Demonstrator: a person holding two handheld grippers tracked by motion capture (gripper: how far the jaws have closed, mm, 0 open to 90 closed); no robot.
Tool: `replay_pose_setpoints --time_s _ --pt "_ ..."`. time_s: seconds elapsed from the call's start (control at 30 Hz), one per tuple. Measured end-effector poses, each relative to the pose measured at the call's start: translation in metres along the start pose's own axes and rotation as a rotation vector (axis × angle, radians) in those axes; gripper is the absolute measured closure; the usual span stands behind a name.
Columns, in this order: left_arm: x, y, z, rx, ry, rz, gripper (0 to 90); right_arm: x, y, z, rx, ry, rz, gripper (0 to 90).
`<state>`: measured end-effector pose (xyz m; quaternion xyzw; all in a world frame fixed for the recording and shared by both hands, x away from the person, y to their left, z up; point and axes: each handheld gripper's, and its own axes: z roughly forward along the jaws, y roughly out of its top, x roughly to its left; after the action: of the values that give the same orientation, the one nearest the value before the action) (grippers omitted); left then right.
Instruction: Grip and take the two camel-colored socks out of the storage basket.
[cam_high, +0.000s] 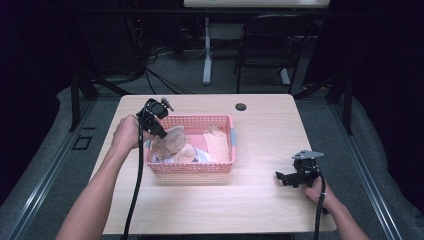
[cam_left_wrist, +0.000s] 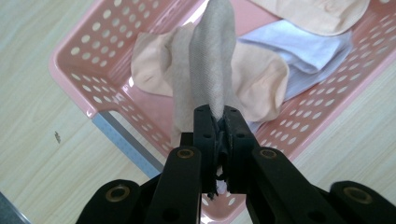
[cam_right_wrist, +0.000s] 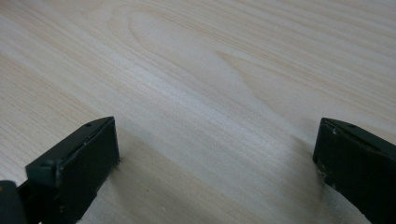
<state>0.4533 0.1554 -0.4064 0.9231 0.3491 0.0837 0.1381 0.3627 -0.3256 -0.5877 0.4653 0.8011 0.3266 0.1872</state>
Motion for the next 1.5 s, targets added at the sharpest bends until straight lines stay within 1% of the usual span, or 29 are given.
replay_pose_setpoints --time_s 0.13,0.2,0.3,0.43,0.5,0.53,0.73,1.0,1.03,1.33,1.5 --pt "-0.001 0.005 -0.008 -0.006 -0.002 0.009 85.7 0.0 0.0 0.0 0.0 0.0 0.0 0.0" --pt "-0.002 0.007 -0.012 -0.02 -0.002 0.011 85.7 0.0 0.0 0.0 -0.001 0.0 0.001 0.0" --pt "-0.003 0.01 -0.019 -0.022 -0.002 0.02 85.7 0.0 0.0 0.0 0.0 0.0 0.0 0.0" --pt "-0.003 0.013 -0.028 -0.034 -0.002 0.021 85.7 0.0 0.0 0.0 0.002 -0.002 -0.002 0.0" --pt "-0.003 0.015 -0.033 -0.043 0.003 0.023 85.7 0.0 0.0 0.0 0.002 -0.002 -0.002 0.0" --pt "-0.003 0.016 -0.035 -0.04 0.007 0.027 85.8 0.0 0.0 0.0 0.002 -0.002 -0.002 0.0" --pt "0.0 0.016 -0.049 -0.056 0.02 0.018 85.8 0.0 0.0 0.0 0.003 -0.002 0.0 0.0" --pt "0.006 0.009 -0.064 -0.077 0.03 -0.004 85.8 0.0 0.0 0.0 0.003 -0.002 -0.001 0.0" --pt "0.008 0.008 -0.065 -0.071 0.032 -0.004 85.8 0.0 0.0 0.0 0.003 -0.002 -0.001 0.0" --pt "0.021 -0.007 -0.075 -0.066 0.049 -0.036 85.7 0.0 0.0 0.0 0.003 -0.002 0.0 0.0" --pt "0.029 -0.019 -0.082 -0.066 0.064 -0.067 85.7 0.0 0.0 -0.001 0.007 -0.002 -0.004 0.0"
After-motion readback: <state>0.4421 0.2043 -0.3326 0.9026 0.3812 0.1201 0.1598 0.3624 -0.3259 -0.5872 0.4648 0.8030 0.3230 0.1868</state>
